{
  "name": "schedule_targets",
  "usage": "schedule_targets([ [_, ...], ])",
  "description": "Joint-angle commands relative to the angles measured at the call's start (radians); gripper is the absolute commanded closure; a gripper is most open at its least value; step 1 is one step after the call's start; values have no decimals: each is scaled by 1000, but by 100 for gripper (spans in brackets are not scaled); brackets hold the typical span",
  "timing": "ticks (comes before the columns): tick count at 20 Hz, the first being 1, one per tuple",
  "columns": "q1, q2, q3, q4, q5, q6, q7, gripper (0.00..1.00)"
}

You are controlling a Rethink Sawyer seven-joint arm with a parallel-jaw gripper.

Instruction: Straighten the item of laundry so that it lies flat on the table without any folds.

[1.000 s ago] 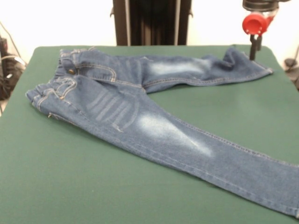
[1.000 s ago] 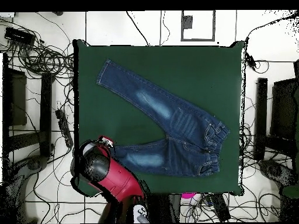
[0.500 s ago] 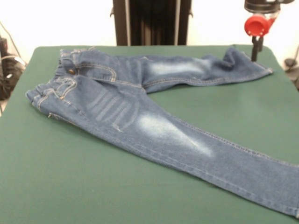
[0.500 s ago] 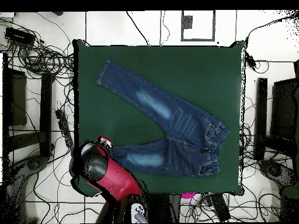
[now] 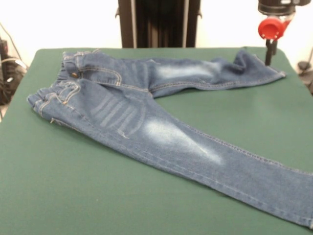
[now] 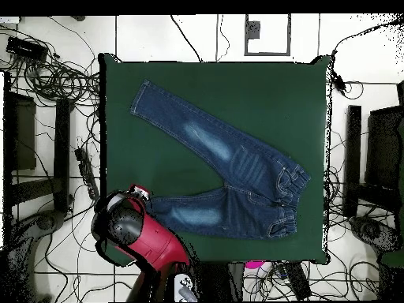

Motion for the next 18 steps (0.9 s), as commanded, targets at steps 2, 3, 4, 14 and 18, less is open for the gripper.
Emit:
schedule_targets([
  [2,13,54,42,-53,44,49,164,0],
  [3,-3,48,59,-42,40,37,160,0],
  [4,-11,46,69,-36,37,30,157,0],
  [14,-155,111,202,40,-74,-134,176,0],
  [18,-184,173,231,39,-131,-201,212,0],
])
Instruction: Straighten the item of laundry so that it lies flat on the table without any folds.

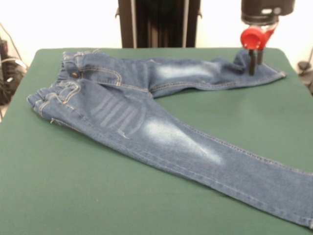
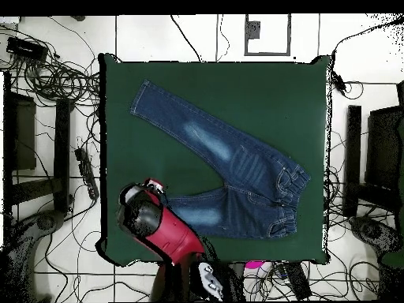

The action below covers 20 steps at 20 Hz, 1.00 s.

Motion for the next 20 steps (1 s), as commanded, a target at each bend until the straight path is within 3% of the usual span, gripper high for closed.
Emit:
schedule_targets([
  [1,-47,154,172,37,-74,-155,221,0],
  [3,-49,179,176,34,-86,-177,237,0],
  [5,-106,222,246,32,-143,-238,281,0],
  [10,-90,282,276,-4,-112,-261,330,0],
  [20,-71,77,335,166,-37,-123,368,0],
])
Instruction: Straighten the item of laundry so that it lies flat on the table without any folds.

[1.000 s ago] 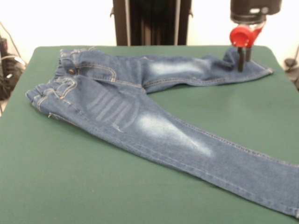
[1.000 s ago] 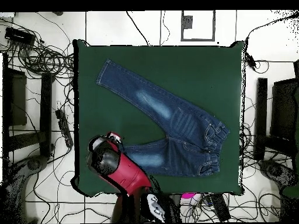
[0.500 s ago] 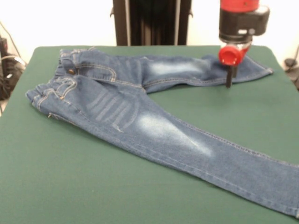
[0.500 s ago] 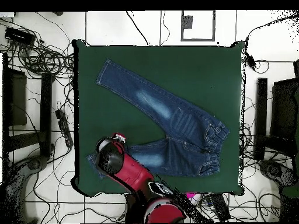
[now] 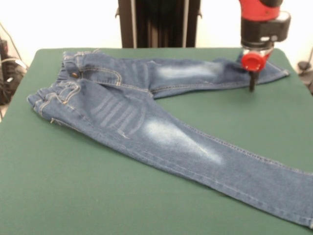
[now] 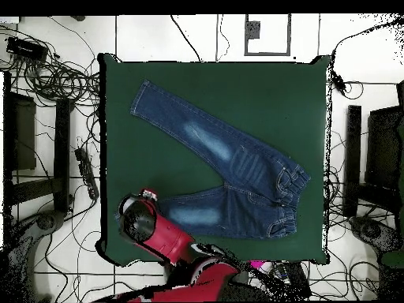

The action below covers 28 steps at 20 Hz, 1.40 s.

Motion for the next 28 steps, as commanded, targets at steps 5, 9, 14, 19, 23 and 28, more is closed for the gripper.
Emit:
schedule_targets([
  [5,43,-208,103,199,98,209,306,0],
  [9,87,-338,0,242,96,366,262,0],
  [14,11,-285,37,266,44,275,227,0],
  [19,-60,-63,17,214,-63,80,187,0],
  [23,-125,86,66,155,-157,-60,222,0],
  [28,-117,167,61,99,-165,-108,228,0],
])
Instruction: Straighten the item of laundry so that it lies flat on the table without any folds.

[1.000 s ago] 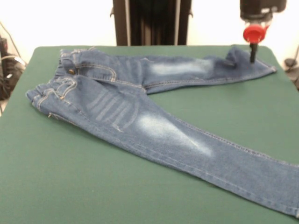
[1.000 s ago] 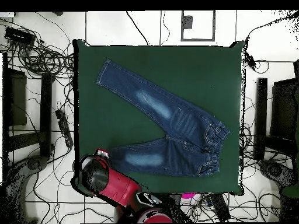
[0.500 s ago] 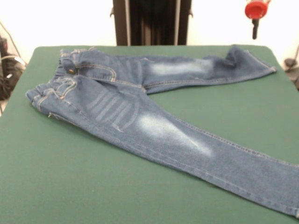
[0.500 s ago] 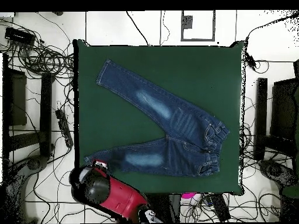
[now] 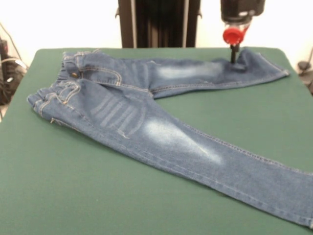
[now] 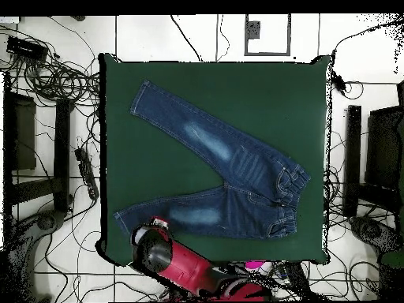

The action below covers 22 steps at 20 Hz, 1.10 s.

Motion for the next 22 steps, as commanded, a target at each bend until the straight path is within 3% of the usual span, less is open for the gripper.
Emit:
schedule_targets([
  [1,-5,202,72,-101,-22,-97,231,0],
  [7,-45,308,148,-136,-69,-181,297,0],
  [15,-19,245,205,-65,-8,-153,377,0],
  [22,-54,262,262,-58,-38,-169,427,0],
])
